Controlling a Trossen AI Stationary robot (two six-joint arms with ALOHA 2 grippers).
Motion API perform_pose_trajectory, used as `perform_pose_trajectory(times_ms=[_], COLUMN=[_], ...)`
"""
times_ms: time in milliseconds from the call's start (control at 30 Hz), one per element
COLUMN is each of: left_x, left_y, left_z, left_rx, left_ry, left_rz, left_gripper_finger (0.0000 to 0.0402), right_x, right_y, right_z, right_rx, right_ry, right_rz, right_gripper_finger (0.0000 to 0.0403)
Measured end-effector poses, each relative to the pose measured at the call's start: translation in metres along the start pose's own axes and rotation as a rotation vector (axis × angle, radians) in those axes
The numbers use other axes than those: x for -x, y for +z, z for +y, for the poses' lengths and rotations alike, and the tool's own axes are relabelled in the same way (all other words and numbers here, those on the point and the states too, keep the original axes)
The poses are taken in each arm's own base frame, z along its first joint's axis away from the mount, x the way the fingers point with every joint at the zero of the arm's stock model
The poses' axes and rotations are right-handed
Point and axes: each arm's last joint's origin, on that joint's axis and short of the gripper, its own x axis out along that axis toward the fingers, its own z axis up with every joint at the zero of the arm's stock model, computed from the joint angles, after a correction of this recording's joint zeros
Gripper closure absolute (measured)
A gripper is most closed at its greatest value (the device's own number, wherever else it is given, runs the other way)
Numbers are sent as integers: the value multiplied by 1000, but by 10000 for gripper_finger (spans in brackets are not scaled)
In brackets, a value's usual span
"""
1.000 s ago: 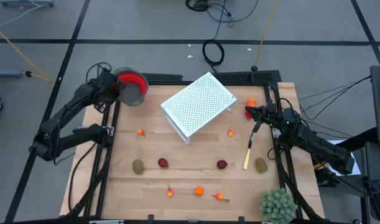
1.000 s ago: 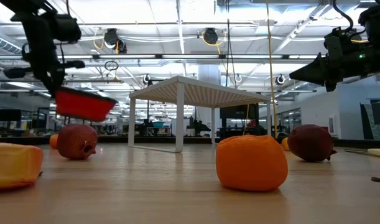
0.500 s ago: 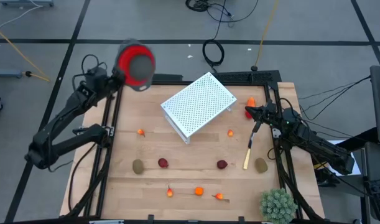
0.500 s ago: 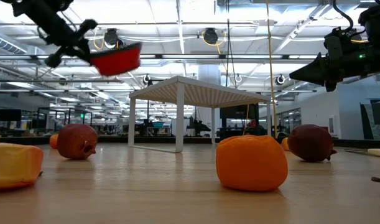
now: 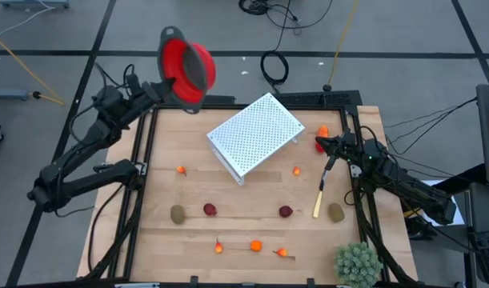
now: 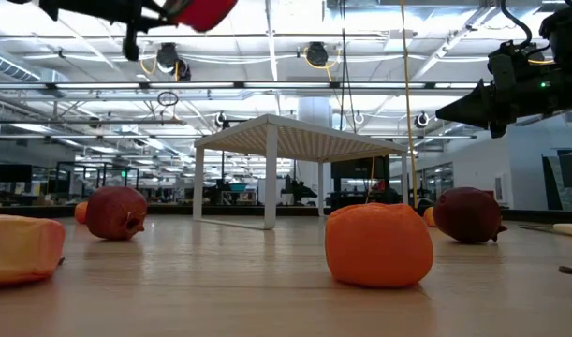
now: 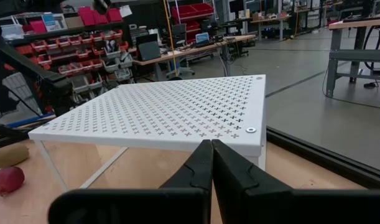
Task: Pick & Place Fruit
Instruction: Put the red strainer bowl on the shelf
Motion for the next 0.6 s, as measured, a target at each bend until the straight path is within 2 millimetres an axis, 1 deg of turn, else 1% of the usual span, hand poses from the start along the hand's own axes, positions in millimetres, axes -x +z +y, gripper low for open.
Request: perform_pose_trajectory(times_ms=[367, 467, 600], left_x=[-11, -15, -23], left_y=[-15, -23, -37], left_z=[-29, -32, -33], left_rx=[-162, -186, -163], left_ry=[-340, -389, -405], left_rz=[78, 127, 196], left_gripper_finger=[397, 399, 398], right_x=[0, 0, 0], right_y=[0, 0, 0], right_z=[0, 0, 0], right_rx=[0, 0, 0], right_ry=[0, 0, 0], right_rz=[0, 0, 0], right_gripper_finger=[403, 403, 403])
